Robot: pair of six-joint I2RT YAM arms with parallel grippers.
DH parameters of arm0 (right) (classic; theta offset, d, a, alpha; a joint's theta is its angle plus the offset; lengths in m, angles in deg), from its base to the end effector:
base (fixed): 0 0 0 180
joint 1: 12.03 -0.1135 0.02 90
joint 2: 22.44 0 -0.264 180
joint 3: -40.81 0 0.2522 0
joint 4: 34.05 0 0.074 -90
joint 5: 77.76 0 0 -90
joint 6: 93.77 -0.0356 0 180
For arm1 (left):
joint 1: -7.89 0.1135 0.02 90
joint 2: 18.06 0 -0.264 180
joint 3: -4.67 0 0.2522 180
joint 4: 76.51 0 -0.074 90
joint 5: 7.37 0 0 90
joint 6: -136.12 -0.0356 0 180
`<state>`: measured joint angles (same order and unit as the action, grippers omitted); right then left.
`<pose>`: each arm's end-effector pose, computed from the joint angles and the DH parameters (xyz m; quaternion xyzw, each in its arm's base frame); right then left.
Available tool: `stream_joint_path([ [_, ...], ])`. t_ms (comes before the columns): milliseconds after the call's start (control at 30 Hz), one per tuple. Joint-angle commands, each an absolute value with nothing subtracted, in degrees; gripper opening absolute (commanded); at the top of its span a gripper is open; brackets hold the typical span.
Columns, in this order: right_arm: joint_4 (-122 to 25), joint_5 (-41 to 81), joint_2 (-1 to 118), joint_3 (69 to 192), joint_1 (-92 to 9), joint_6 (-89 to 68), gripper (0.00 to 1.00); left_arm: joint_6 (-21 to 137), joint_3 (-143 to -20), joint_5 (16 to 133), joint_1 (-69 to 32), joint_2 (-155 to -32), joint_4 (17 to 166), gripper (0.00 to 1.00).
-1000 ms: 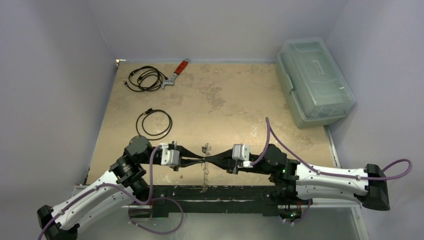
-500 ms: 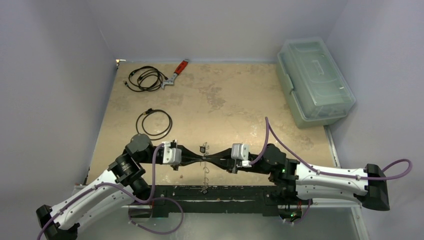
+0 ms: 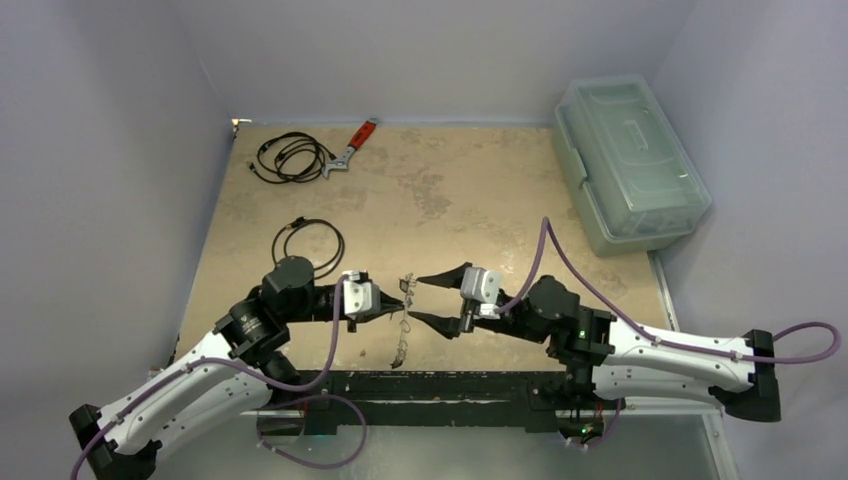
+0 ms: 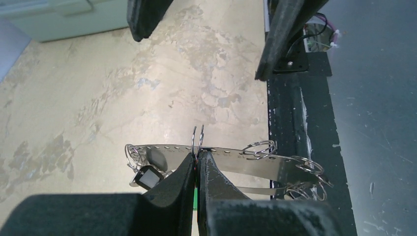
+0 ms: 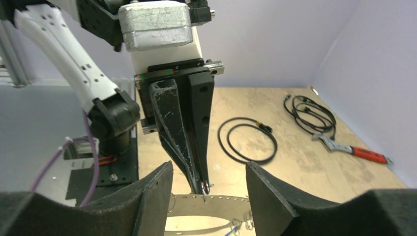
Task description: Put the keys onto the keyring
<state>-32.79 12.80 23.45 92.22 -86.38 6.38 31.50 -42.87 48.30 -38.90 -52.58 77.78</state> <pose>0.0526 0.1889 0.3403 -0.4492 0.4891 0.4001 0.6316 0.0874 -0.1224 0.2972 0.5395 0.5474 -0.3868 0.5096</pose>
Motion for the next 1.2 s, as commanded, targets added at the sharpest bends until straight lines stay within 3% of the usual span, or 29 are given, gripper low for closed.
stream_joint_path([
  [0,-43.1,7.6,28.0,101.4,-86.6,10.3,0.60,29.3,-48.5,53.5,-38.6,-54.3,72.4,0.00],
  [367,-64.2,16.8,41.0,116.3,-86.6,18.0,0.56,28.4,-54.5,57.1,-38.7,-53.8,60.2,0.00],
  [633,-62.8,17.6,43.4,117.1,-86.5,19.4,0.51,28.4,-53.7,56.5,-38.6,-51.8,60.1,0.00],
  [1167,-56.4,17.5,46.3,116.4,-84.9,20.2,0.28,28.5,-53.4,55.2,-38.7,-52.0,60.6,0.00],
])
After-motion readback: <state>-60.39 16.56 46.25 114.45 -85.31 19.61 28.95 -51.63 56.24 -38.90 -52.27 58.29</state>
